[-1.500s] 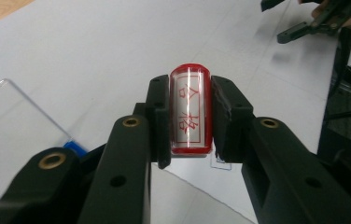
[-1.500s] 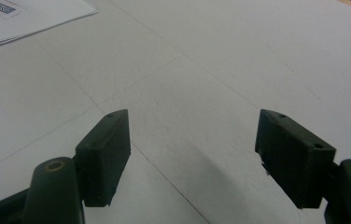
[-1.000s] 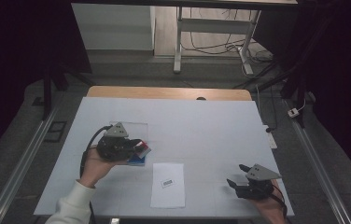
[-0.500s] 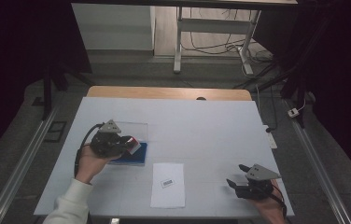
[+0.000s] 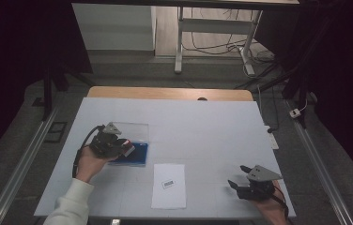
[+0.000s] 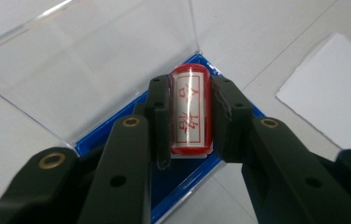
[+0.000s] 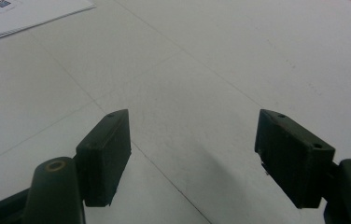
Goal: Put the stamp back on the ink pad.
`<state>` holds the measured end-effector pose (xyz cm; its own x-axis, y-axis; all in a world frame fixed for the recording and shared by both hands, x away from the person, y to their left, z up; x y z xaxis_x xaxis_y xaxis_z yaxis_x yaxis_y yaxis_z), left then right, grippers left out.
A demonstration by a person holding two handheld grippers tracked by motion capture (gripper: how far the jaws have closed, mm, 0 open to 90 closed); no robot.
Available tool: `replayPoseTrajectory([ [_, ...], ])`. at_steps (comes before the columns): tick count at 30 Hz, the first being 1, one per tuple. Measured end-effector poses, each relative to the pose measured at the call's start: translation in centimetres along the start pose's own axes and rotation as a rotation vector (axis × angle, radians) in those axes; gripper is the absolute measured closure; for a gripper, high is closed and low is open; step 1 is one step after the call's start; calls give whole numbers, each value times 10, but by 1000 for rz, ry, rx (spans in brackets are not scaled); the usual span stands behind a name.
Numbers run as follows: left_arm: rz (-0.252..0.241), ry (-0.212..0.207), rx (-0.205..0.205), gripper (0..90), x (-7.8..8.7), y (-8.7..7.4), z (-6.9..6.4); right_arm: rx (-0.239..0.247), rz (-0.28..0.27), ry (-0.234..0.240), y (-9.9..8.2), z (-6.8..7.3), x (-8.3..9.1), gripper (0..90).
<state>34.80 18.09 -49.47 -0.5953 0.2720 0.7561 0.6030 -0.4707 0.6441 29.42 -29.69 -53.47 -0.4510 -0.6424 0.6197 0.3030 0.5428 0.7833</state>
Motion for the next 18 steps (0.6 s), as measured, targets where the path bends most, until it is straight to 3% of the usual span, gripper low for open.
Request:
replayPoseTrajectory([
  [9, 52, 31, -36, 696, -14, -3, -3, -3, 6, -7, 0, 0, 1, 264],
  [15, 49, 34, -39, 678, -17, -4, -5, -2, 2, -1, 0, 0, 0, 263],
  [18, 18, 39, -21, 546, -13, -3, -5, -4, 2, -2, -1, -1, 0, 263],
])
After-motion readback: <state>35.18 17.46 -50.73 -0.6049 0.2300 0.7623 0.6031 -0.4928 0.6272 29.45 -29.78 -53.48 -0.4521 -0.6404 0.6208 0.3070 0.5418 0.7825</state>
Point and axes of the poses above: each handheld gripper's, and its own axes: x roughly backward along the jaws, y roughly out of its top, z roughly to its left, the point moved 3 cm from there along -x, roughly forward along the jaws, and after that the axes turned 12 degrees about y, right-handed, at the moved point
